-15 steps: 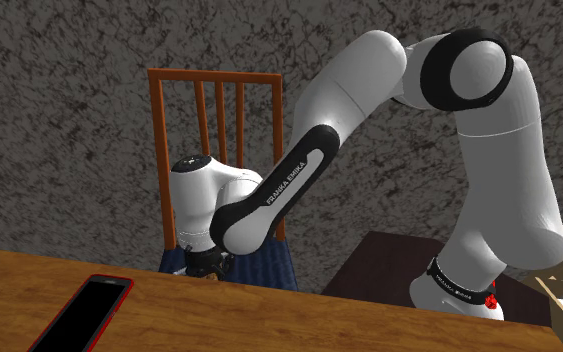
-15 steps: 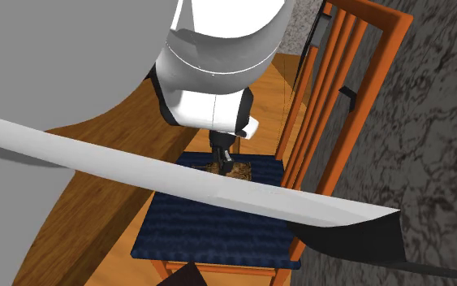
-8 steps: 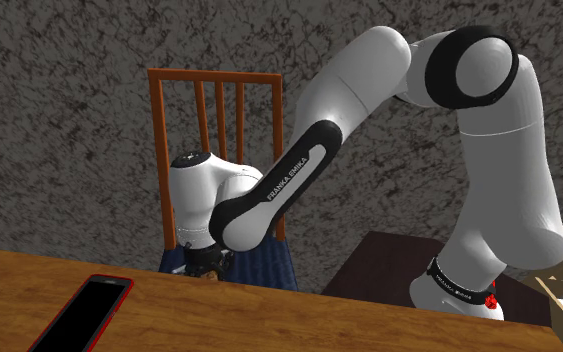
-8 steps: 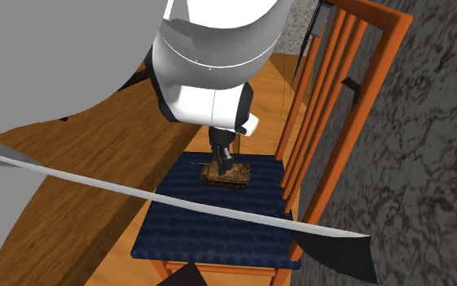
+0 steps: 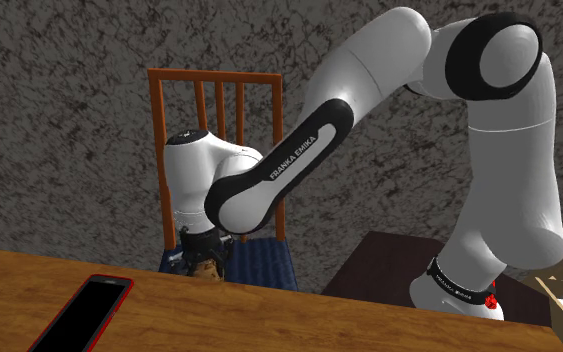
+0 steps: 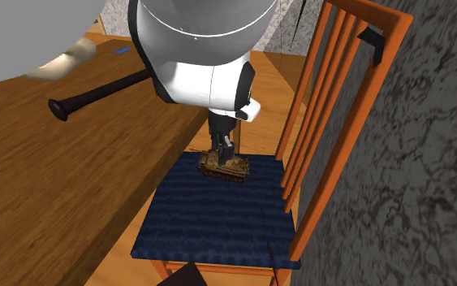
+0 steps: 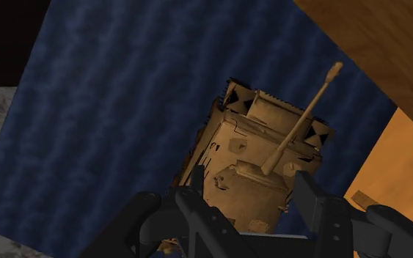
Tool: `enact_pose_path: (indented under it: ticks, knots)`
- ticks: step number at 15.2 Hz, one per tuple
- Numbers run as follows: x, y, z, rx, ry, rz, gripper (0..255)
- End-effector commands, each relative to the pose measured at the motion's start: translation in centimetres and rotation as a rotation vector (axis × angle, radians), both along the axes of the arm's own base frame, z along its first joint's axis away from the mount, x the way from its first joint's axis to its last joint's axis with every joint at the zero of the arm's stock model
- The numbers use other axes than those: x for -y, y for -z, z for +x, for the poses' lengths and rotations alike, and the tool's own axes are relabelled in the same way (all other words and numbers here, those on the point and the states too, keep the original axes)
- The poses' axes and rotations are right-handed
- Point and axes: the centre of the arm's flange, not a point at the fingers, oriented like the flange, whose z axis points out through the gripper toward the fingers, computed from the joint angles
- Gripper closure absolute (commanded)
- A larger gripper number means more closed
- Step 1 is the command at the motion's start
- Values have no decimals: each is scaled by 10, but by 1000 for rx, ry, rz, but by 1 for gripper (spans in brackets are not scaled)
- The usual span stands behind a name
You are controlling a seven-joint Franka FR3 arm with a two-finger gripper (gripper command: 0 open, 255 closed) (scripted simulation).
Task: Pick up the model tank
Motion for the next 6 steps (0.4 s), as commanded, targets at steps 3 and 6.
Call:
enact_pose_path:
  ticks: [3, 6]
  knots:
    - [0, -21, -1, 0, 0, 0, 255]
    - [0, -27, -1, 0, 0, 0, 255]
